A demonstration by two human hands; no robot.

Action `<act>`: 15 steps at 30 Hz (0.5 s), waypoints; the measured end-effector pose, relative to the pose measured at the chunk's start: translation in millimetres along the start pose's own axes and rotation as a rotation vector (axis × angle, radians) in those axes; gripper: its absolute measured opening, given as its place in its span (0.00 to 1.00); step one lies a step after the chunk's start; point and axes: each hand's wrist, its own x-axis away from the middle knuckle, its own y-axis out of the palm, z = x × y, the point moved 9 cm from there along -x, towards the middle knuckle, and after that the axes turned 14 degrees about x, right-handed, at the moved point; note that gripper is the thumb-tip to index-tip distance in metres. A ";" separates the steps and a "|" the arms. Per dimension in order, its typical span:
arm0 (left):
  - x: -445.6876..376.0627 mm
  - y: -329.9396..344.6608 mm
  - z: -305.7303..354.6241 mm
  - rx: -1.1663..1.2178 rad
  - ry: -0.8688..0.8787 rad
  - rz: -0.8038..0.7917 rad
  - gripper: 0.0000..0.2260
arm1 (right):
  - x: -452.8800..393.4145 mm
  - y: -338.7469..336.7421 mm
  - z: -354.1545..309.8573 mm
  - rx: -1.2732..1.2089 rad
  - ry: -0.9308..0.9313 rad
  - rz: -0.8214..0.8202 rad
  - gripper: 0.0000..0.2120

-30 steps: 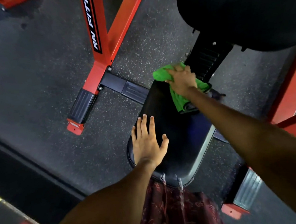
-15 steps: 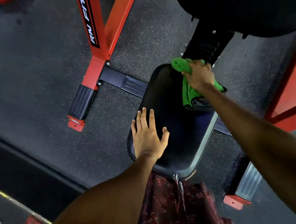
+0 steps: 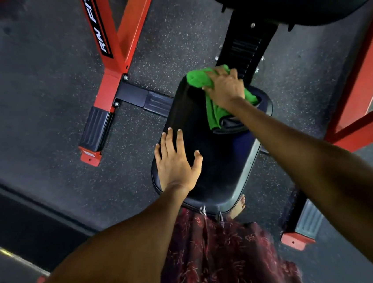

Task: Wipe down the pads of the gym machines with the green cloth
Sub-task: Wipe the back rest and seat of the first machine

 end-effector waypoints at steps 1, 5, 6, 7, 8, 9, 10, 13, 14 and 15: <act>0.0 -0.2 0.1 0.000 0.001 0.000 0.33 | -0.1 0.7 13.9 -0.011 0.050 0.001 0.24; 0.4 -0.4 0.8 -0.006 0.006 0.004 0.33 | 17.0 8.7 74.1 -0.075 0.273 -0.008 0.24; 1.0 0.2 0.8 -0.008 0.006 0.003 0.34 | 26.2 11.6 85.5 -0.083 0.312 0.000 0.24; 1.1 0.1 0.4 -0.010 0.004 0.003 0.34 | 36.5 14.4 92.7 -0.090 0.344 0.008 0.24; 1.0 -0.1 0.3 -0.009 0.003 0.004 0.34 | 47.7 17.2 96.0 -0.093 0.365 0.012 0.24; 1.2 -0.1 0.8 -0.006 0.004 0.005 0.34 | 60.3 19.0 94.9 -0.086 0.371 0.013 0.23; 1.2 -0.4 1.2 -0.007 0.006 0.009 0.34 | 73.1 19.0 87.9 -0.070 0.354 0.013 0.23; 0.8 -1.7 1.2 -0.013 0.006 0.022 0.34 | 119.8 19.3 43.9 -0.024 0.209 -0.004 0.24; 0.8 -1.7 1.6 -0.012 0.007 0.022 0.34 | 138.4 20.2 26.6 -0.021 0.153 -0.009 0.24; 0.8 -1.7 1.5 -0.012 0.009 0.020 0.35 | 156.8 21.5 8.6 -0.022 0.087 -0.005 0.25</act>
